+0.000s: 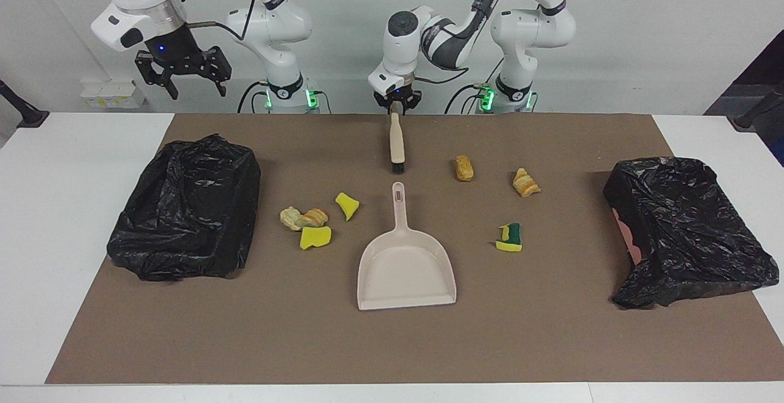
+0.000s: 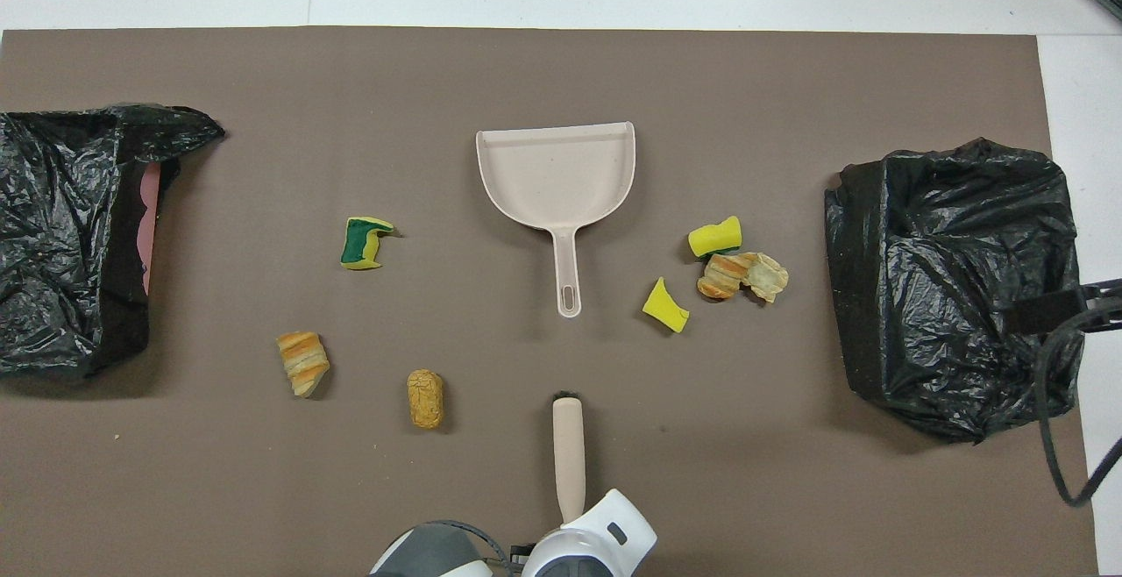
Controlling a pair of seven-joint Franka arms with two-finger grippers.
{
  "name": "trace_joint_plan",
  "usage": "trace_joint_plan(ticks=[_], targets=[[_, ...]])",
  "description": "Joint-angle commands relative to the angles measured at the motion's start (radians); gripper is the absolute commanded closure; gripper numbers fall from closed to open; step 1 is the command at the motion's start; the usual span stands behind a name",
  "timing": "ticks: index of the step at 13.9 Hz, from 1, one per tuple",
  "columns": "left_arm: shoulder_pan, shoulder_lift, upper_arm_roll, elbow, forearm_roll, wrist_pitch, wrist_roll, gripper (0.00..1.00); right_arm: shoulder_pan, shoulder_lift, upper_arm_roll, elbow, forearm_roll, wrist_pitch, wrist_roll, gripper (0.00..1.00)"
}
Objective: Sweep and dump trash in bin
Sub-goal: 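Reach the left gripper to the wooden brush handle and grasp it, then lift the brush with the left gripper while the right gripper grasps the dustpan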
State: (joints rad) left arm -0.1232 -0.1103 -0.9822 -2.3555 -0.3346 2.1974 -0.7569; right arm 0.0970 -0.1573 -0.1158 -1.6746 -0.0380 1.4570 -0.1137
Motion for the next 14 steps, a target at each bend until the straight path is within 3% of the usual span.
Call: trace_joint_plan(ticks=[1, 3, 6, 11, 14], targets=[[-0.001, -0.012, -0.003, -0.01, -0.018, -0.03, -0.015, 0.88, -0.011, -0.022, 0.005, -0.022, -0.008, -0.006, -0.023, 0.0], [-0.001, -0.012, 0.002, -0.005, -0.018, -0.051, -0.007, 0.98, -0.011, -0.022, 0.005, -0.022, -0.008, -0.006, -0.023, 0.0], [0.019, -0.026, 0.029, 0.008, -0.011, -0.12, 0.005, 1.0, -0.011, -0.022, 0.005, -0.017, -0.005, -0.018, -0.024, 0.0], [0.013, -0.035, 0.218, 0.114, 0.121, -0.273, 0.154, 1.0, 0.001, -0.013, 0.024, -0.02, 0.019, -0.011, -0.017, 0.0], [0.013, -0.063, 0.357, 0.156, 0.235, -0.343, 0.29, 1.0, 0.085, 0.045, 0.041, -0.022, 0.03, 0.071, 0.128, 0.0]])
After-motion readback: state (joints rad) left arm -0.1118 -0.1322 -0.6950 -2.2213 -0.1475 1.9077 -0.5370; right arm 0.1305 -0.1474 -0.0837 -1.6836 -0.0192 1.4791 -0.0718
